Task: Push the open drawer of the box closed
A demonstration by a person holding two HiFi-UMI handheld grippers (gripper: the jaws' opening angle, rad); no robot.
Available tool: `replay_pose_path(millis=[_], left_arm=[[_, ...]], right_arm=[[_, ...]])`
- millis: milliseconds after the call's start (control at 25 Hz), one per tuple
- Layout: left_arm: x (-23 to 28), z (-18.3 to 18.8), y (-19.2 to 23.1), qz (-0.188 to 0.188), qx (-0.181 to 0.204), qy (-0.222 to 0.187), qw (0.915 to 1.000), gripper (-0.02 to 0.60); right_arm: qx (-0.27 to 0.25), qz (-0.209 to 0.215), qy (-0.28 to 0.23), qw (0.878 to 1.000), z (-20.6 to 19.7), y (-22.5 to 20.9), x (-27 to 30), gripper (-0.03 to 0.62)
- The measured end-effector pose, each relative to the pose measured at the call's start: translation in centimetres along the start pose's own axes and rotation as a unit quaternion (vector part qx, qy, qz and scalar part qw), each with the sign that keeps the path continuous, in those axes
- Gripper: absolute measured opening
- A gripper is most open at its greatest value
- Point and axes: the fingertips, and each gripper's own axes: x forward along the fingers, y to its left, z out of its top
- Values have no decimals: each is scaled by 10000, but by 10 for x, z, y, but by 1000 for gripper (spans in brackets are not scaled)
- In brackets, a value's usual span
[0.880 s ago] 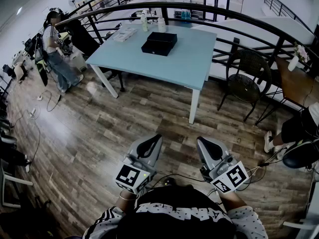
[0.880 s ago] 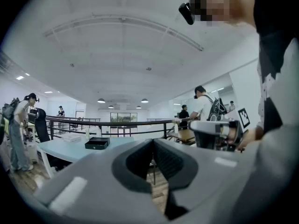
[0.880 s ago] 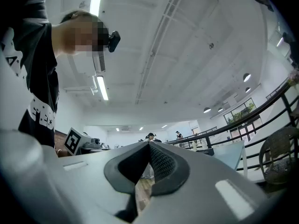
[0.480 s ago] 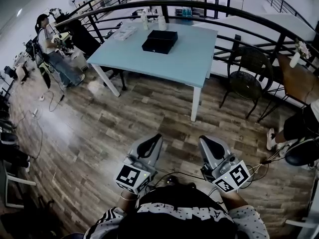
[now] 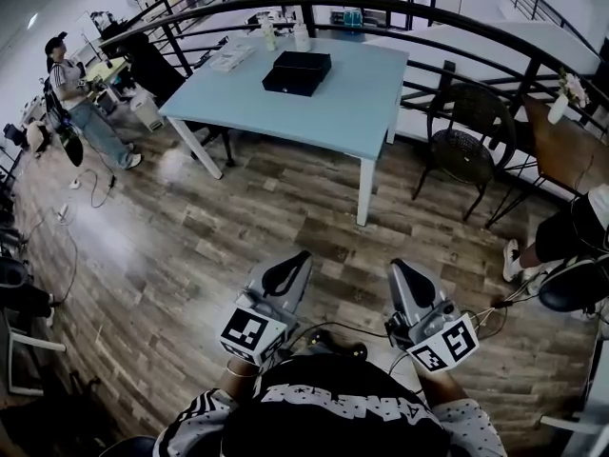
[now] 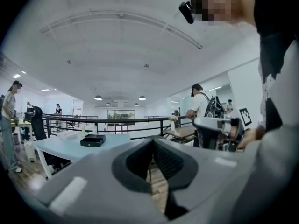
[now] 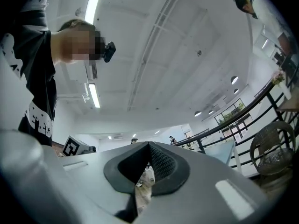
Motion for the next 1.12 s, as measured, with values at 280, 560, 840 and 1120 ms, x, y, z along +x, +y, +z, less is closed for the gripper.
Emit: replay_pose_path(millis=[280,560,840,1120], left_arm=[[1,-8,-25,34,11,24,10000,0],[0,-13,-45,10,-73,55,10000,0],[11,-9,-56,-70,-65,-70,9999,0],[34,4,-49,-148,-65,-234,9996,0]], right_arm=[[54,-48,-90,9999,3,-6,-31,3],[35,-131,-239,9996,11,-10,-55,3],[9,-232,-246,9994,14,-16,-72,3],[-136,-237,-220,9994,22,-29,-62,3]])
